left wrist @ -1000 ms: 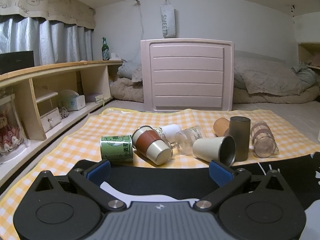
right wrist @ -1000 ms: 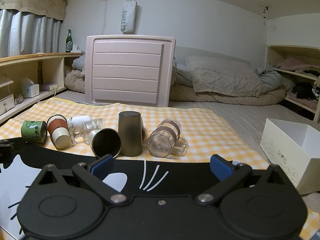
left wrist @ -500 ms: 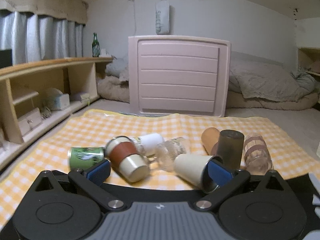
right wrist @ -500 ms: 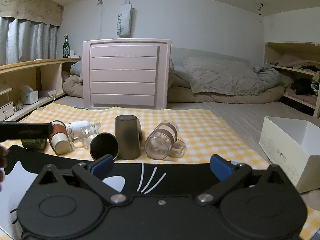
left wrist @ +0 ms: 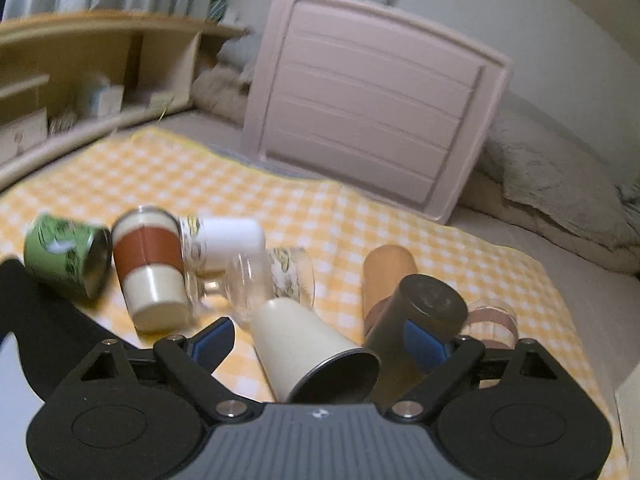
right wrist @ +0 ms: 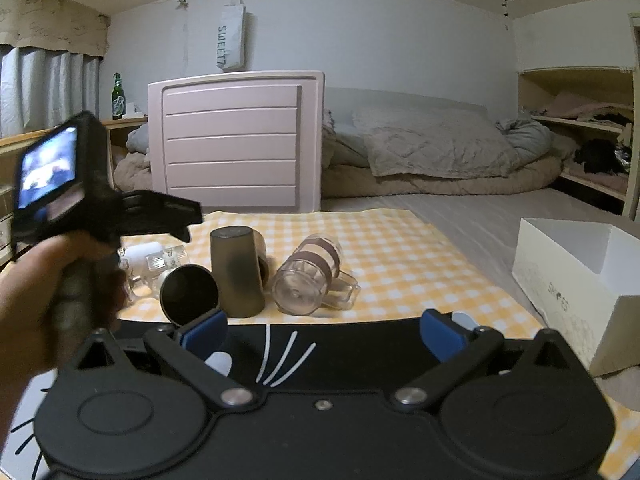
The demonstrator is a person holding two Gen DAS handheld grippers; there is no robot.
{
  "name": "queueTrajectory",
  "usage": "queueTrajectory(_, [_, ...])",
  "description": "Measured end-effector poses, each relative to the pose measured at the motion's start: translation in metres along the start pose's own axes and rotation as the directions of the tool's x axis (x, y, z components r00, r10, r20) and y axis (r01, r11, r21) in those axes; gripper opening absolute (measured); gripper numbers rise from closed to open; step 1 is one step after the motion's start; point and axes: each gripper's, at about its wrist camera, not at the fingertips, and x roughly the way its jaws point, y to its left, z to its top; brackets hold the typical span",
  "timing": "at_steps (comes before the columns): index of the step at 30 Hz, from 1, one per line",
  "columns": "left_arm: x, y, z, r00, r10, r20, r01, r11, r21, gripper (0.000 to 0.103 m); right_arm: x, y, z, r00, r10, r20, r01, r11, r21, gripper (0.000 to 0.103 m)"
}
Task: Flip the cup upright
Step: 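Move the left gripper to the cream cup lying on its side and grasp it, then lift the cream cup with the left gripper while the right gripper grasps its base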
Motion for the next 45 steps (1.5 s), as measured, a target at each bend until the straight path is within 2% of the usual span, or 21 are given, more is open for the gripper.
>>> queueTrajectory(6, [0.029,-0.003,-0.001,0.995,0.073,-0.074,-0.079,0.993,-0.086,0.089,0.004,-0.006,-0.001,1.000,-0.001,-0.008,0.001,1.000,0.017,0.103])
queueTrajectory(9, [0.042,-0.001,-0.003,0.989,0.076,-0.127,-0.090,0.990,-0.113,0.089,0.006,-0.007,-0.002,1.000,-0.001,-0.013,0.001,1.000,0.018,0.103])
queueTrajectory(12, [0.054,0.003,-0.005,0.985,0.026,-0.170,-0.052,0.988,-0.148,0.089,0.007,-0.007,-0.002,1.000,0.001,-0.016,-0.001,1.000,0.016,0.103])
queueTrajectory(14, [0.061,0.005,-0.008,0.978,-0.001,-0.206,-0.032,0.987,-0.156,0.089,0.007,-0.007,-0.002,1.000,0.002,-0.016,-0.002,1.000,0.015,0.103])
queueTrajectory(16, [0.069,0.013,-0.011,0.967,-0.064,-0.248,0.013,0.979,-0.201,0.085,0.006,-0.006,-0.002,1.000,0.002,-0.016,-0.001,1.000,0.018,0.103])
queueTrajectory(19, [0.068,0.021,-0.013,0.968,-0.092,-0.235,0.037,0.972,-0.230,0.084,0.007,-0.007,-0.002,1.000,0.002,-0.019,-0.002,1.000,0.023,0.103])
queueTrajectory(24, [0.059,0.026,-0.014,0.968,-0.110,-0.227,0.073,0.984,-0.165,0.084,0.009,-0.009,-0.003,1.000,0.003,-0.022,-0.003,1.000,0.025,0.103])
queueTrajectory(28, [0.041,0.036,-0.016,0.954,-0.171,-0.244,0.149,0.983,-0.109,0.084,0.009,-0.009,-0.003,1.000,0.007,-0.022,-0.006,1.000,0.029,0.103])
queueTrajectory(31, [0.019,0.042,-0.024,0.946,-0.203,-0.253,0.201,0.979,-0.033,0.084,0.009,-0.010,-0.003,1.000,0.012,-0.025,-0.012,0.999,0.034,0.103])
queueTrajectory(36, [-0.024,0.056,-0.049,0.926,-0.245,-0.287,0.278,0.958,0.077,0.084,0.007,-0.011,-0.002,0.999,0.026,-0.025,-0.025,0.999,0.047,0.103])
queueTrajectory(41, [-0.064,0.065,-0.078,0.900,-0.296,-0.320,0.353,0.926,0.136,0.084,0.005,-0.011,-0.002,0.999,0.042,-0.026,-0.041,0.997,0.064,0.103])
queueTrajectory(45, [-0.091,0.068,-0.104,0.895,-0.322,-0.309,0.395,0.894,0.214,0.084,0.010,-0.013,-0.003,0.996,0.072,-0.056,-0.066,0.992,0.104,0.103])
